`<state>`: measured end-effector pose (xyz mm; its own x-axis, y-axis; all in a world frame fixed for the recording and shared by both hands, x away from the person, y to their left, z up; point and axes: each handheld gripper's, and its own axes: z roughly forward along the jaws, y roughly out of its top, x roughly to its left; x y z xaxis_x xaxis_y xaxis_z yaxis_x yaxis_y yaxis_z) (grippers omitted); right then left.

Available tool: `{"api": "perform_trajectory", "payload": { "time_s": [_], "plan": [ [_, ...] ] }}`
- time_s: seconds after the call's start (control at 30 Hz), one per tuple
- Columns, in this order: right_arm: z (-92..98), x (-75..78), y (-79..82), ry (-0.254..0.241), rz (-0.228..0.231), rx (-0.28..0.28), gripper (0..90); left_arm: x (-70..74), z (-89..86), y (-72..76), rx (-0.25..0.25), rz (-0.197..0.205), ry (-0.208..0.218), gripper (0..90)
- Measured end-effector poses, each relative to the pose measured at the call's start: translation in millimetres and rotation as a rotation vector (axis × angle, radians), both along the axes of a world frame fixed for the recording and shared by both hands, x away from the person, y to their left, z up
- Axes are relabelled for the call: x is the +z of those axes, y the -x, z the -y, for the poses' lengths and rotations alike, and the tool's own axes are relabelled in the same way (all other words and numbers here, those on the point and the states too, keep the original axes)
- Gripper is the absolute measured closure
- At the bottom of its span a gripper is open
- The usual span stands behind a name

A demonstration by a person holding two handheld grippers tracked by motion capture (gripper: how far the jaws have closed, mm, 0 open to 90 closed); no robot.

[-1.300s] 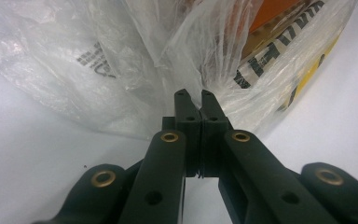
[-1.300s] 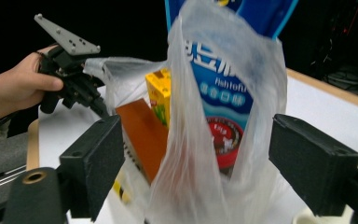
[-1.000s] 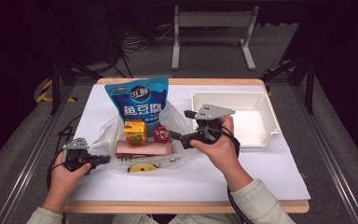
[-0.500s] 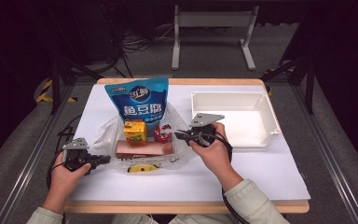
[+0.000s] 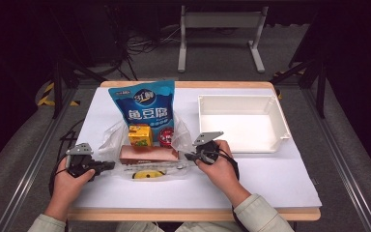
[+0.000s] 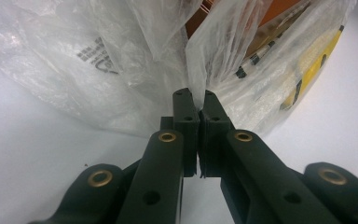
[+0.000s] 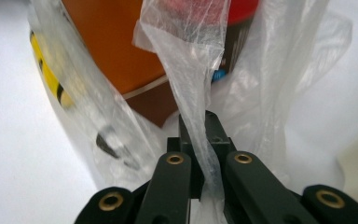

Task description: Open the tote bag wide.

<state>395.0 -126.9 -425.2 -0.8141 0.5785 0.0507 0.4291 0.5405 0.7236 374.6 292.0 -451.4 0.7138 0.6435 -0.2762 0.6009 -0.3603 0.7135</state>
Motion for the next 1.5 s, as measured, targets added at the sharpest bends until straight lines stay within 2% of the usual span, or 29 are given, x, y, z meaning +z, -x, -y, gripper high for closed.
{"api": "perform_trajectory", "payload": {
  "time_s": [0.1,0.4,0.7,0.87,0.93,1.0,1.07,1.2,1.33,1.43,1.47,1.5],
  "plan": [
    [5.7,-5.8,2.6,0.021,-0.021,-0.016,90.0,-1.3,-0.6,-0.9,-0.002,-0.003,-0.001,87.6],
    [23.3,-14.4,7.4,0.024,-0.076,-0.043,90.0,-3.6,-2.3,-2.5,0.008,-0.015,-0.004,87.5],
    [43.6,-18.4,9.4,-0.049,-0.128,-0.074,88.7,-5.2,-3.4,-3.1,0.014,-0.028,-0.001,88.0],
    [47.2,-18.6,10.3,-0.053,-0.125,-0.078,88.1,-4.8,-3.1,-2.6,0.012,-0.024,-0.002,87.7],
    [45.8,-18.0,10.6,-0.043,-0.121,-0.078,88.1,-2.8,-3.5,-1.3,0.03,-0.013,0.003,80.6],
    [44.4,-17.4,10.8,-0.03,-0.115,-0.073,88.1,2.6,-5.1,1.2,0.033,0.003,0.024,64.3],
    [44.2,-17.6,10.9,-0.031,-0.114,-0.072,88.2,8.0,-5.8,3.2,0.028,0.022,0.031,53.6],
    [44.3,-17.5,10.4,-0.032,-0.117,-0.071,88.1,23.5,-4.4,8.4,0.063,0.12,0.031,20.8],
    [44.1,-17.3,10.3,-0.03,-0.117,-0.068,88.0,41.6,-3.5,15.0,0.1,0.225,0.051,9.9],
    [44.0,-17.2,10.2,-0.029,-0.117,-0.068,88.0,54.7,-3.7,18.4,0.125,0.275,0.084,8.2],
    [43.9,-17.1,10.3,-0.028,-0.117,-0.069,88.0,60.6,-3.1,19.1,0.133,0.295,0.11,8.2],
    [43.7,-17.0,10.6,-0.027,-0.118,-0.07,88.0,60.6,-3.1,19.1,0.133,0.295,0.11,8.2]
  ]
}}
